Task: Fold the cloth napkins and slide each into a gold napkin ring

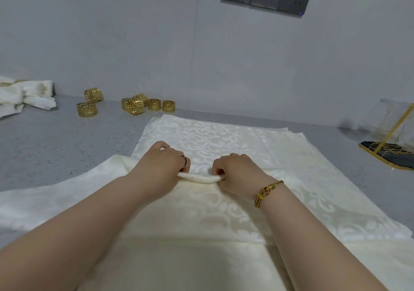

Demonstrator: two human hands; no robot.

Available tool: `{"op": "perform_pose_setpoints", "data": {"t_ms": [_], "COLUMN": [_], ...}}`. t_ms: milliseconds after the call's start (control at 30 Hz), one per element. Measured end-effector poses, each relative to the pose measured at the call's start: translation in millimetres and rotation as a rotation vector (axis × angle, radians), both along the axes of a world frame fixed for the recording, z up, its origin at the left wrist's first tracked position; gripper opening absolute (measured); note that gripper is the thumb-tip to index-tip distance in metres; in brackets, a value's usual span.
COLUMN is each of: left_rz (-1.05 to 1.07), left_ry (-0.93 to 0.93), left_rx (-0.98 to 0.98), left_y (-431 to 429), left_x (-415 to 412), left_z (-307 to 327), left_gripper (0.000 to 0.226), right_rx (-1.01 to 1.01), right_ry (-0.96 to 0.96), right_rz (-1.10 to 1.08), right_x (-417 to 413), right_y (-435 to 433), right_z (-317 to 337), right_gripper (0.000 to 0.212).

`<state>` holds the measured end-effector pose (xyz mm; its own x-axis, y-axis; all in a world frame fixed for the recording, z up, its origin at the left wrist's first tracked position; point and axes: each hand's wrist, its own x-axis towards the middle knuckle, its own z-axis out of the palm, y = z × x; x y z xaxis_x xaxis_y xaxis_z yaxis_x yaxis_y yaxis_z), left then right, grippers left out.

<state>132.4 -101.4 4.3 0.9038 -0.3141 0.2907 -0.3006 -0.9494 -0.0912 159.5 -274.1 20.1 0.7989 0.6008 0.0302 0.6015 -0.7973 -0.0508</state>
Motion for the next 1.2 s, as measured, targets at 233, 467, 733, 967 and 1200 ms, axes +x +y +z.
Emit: {"op": "perform_pose_setpoints", "data": {"t_ms": [233,467,733,967,1200], "left_rz": [0.006,0.031,0.089,-0.027,-0.232], "left_ry": [0.307,0.439,0.685,0.149,-0.164], "left_rx": [-0.382,-0.526,-0.318,-0.040,-0.200], "left_y": [17.2,21.9,11.3,1.7,25.9], "left_x": [-15.8,-2.7,22.1,-16.3,-48.6], "left_z": [-3.4,-1.3,25.1,16.7,-20.6], "left_gripper": [0.016,0.020,0.021,0.006,0.039], "right_rx": [0.133,0.207,0.211,0.028,0.014], "right_ry": [0.295,0.310,0.447,0.022,-0.116], "right_rz": [-0.097,-0.103,-0.175,-0.029,0.058], "right_x": [-7.7,-0.8,6.0,-22.7,-57.1], "right_y": [-11.1,-8.9,-9.6,-4.3,-13.5], "right_z": [7.4,1.6,4.6,9.9,-4.6], "right_gripper": [0.034,0.026,0.021,0.018,0.016]}}
